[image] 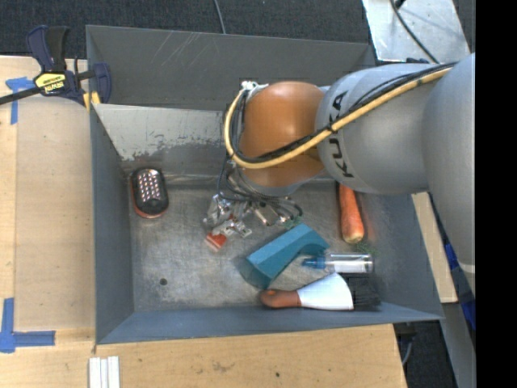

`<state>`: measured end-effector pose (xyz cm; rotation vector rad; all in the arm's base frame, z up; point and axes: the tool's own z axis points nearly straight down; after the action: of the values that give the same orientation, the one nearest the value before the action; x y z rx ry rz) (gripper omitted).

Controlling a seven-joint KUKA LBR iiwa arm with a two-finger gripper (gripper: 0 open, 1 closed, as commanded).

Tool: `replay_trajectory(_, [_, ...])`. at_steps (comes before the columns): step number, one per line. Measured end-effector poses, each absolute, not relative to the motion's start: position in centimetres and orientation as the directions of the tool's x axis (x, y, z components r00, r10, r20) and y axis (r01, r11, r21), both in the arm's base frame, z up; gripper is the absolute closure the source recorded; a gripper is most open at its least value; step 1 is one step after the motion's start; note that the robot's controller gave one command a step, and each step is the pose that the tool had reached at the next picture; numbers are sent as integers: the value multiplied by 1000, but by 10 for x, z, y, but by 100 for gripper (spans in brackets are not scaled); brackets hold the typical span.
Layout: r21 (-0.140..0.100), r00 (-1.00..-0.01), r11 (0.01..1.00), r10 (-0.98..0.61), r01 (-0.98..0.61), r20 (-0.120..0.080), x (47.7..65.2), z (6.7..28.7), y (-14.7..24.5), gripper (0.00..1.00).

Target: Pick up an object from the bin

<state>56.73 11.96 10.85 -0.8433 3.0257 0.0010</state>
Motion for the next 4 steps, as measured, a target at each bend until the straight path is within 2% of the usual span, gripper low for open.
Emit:
replay_trajectory(1, [-1, -842, 842, -539, -539, -4, 559, 247, 139, 100])
replay_trajectory(2, [0, -843, 843, -538, -538, -3, 559, 246, 139, 0])
replay_trajectory(3, [0, -843, 843, -538, -538, -3, 559, 246, 139, 0])
replay_trajectory(4, [-7, -823, 823, -568, -568, -18, 601, 210, 141, 0])
